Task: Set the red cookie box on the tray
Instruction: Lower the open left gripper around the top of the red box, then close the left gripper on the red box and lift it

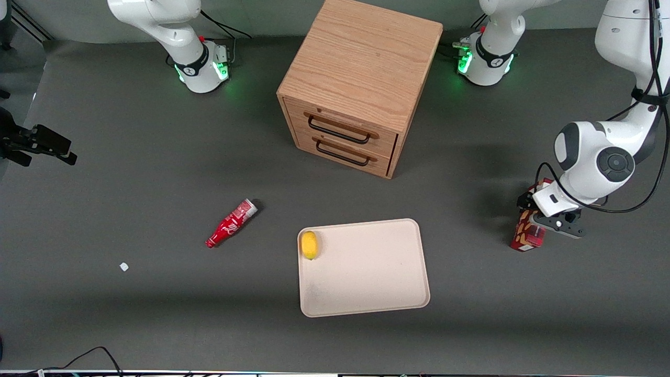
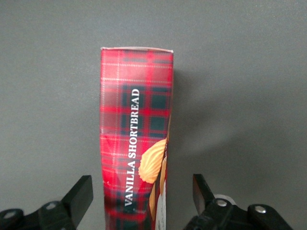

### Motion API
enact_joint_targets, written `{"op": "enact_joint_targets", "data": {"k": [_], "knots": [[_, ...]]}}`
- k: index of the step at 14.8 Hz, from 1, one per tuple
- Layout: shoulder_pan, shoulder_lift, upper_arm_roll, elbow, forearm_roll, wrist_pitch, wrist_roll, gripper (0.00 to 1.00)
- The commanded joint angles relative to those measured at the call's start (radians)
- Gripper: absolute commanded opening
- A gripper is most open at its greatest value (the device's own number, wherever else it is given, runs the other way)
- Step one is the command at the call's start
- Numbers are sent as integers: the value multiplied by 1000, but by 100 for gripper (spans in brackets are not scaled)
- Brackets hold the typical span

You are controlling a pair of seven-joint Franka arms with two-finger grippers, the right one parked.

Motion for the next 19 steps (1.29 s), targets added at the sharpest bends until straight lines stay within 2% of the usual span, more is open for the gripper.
{"op": "enact_joint_targets", "data": {"k": [1,3,4,10,15,19], "knots": [[-14,-4,14,-11,12,14,5,32],[-14,-4,14,-8,12,6,5,4],[-14,-4,12,-6,10,0,5,0],[-14,-31,12,9,10,-20,-2,0],[-15,-117,1,153,-13,-279,-7,0],[-32,-143,-9,361,-99,-538,-13,0]]}}
